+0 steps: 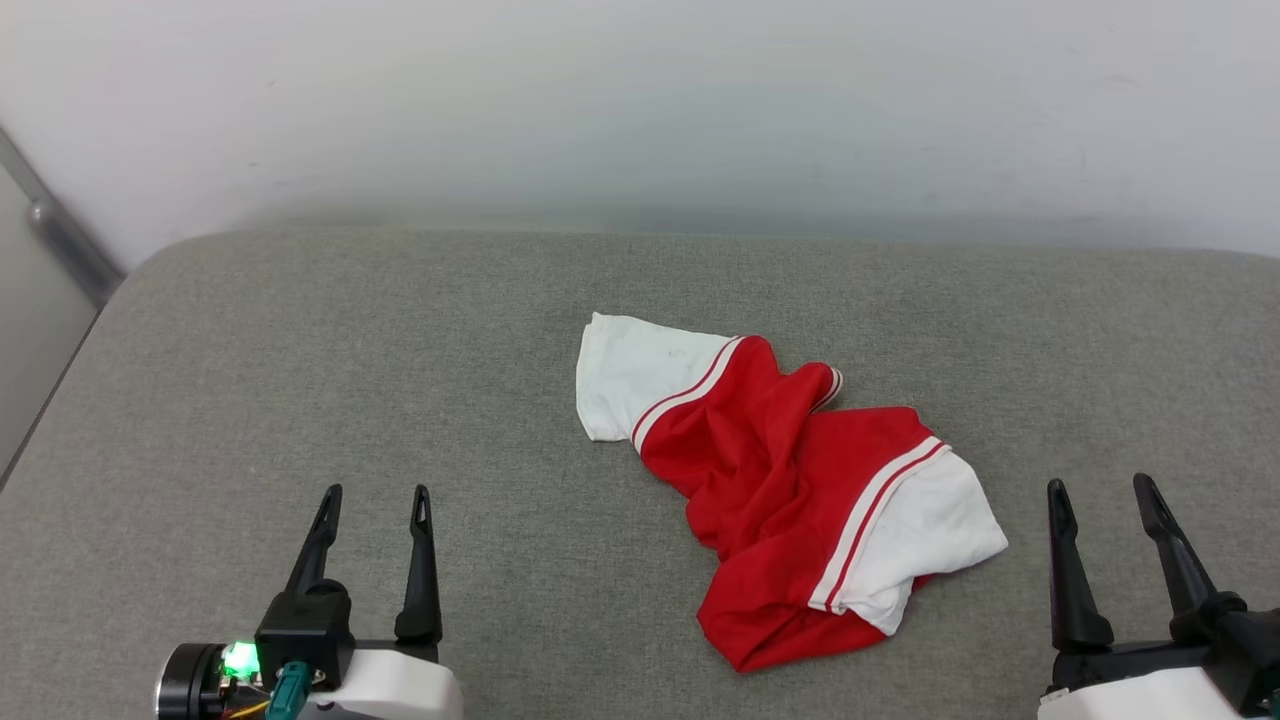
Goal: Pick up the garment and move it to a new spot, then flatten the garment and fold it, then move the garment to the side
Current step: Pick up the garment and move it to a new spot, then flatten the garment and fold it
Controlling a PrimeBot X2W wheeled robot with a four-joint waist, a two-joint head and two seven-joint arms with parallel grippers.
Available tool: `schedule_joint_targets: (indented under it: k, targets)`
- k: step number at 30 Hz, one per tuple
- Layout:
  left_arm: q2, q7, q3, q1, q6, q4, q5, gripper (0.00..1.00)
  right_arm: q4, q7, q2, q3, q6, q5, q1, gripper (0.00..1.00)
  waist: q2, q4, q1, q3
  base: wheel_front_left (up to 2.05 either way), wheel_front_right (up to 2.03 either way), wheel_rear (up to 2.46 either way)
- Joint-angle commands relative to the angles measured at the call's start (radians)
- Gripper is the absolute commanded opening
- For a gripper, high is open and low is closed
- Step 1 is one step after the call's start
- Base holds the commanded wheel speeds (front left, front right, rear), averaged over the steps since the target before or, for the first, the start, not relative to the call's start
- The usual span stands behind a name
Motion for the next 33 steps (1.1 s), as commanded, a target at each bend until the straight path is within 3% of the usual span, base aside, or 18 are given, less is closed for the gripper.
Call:
schedule_joint_targets:
  k: [1, 11, 21, 27, 33]
  targets:
    - [-0.007, -0.003, 0.010, 0.007, -0.011, 0.005, 0.012, 1.00, 0.004, -0.002, 0.002, 0.004, -0.001, 0.002, 0.008, 1.00, -0.0001, 0.000, 0.0001, -0.001, 0.00, 0.00, 0.00]
    - [-0.078, -0.003, 0.075, 0.041, -0.096, 0.032, 0.085, 1.00, 0.026, -0.002, 0.002, 0.012, -0.001, 0.023, 0.026, 1.00, -0.0001, -0.003, 0.0001, -0.007, 0.00, 0.00, 0.00]
    - [-0.118, -0.003, 0.127, 0.044, -0.146, 0.047, 0.135, 1.00, 0.032, -0.002, 0.002, 0.012, -0.001, 0.029, 0.029, 1.00, -0.0001, -0.005, 0.0001, -0.006, 0.00, 0.00, 0.00]
    - [-0.127, -0.003, 0.145, 0.022, -0.166, 0.052, 0.144, 1.00, 0.026, -0.002, 0.002, 0.013, -0.001, 0.029, 0.025, 1.00, -0.0001, -0.009, 0.0001, 0.002, 0.00, 0.00, 0.00]
    - [-0.087, -0.003, 0.161, -0.112, -0.235, 0.053, 0.151, 1.00, 0.015, -0.002, 0.002, 0.009, -0.001, 0.022, -0.001, 1.00, -0.0001, -0.013, 0.0001, 0.031, 0.00, 0.00, 0.00]
